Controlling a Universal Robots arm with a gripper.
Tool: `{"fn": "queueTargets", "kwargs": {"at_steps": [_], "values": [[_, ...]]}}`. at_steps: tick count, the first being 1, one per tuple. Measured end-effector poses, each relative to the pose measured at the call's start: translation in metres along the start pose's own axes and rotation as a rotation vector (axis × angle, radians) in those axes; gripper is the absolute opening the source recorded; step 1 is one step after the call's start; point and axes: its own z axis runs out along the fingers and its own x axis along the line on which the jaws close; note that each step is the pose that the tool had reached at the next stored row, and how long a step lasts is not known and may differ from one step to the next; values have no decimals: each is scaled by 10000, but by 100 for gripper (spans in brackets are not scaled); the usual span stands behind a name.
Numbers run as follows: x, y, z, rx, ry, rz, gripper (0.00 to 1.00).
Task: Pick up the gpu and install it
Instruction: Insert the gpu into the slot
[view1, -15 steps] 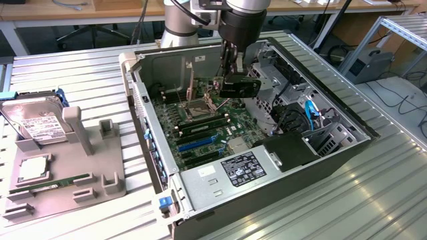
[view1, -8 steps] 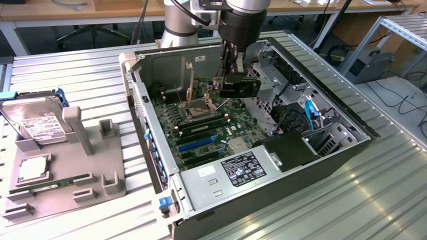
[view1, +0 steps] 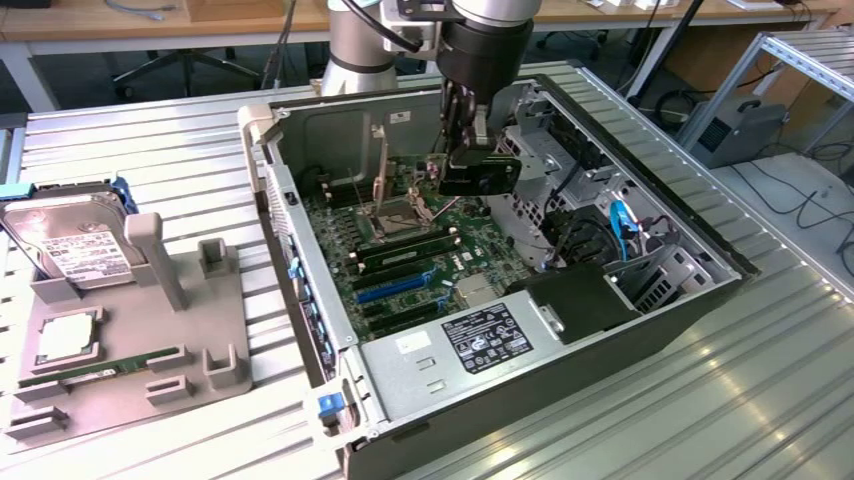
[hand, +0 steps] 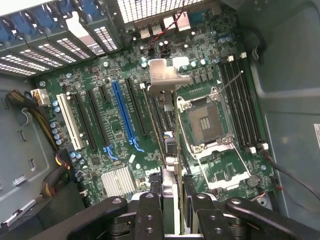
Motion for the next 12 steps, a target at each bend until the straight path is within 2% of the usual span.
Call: {"fn": "queueTargets", "kwargs": {"at_steps": [12], "values": [[0, 0, 1, -6, -3, -169, 28]]}}
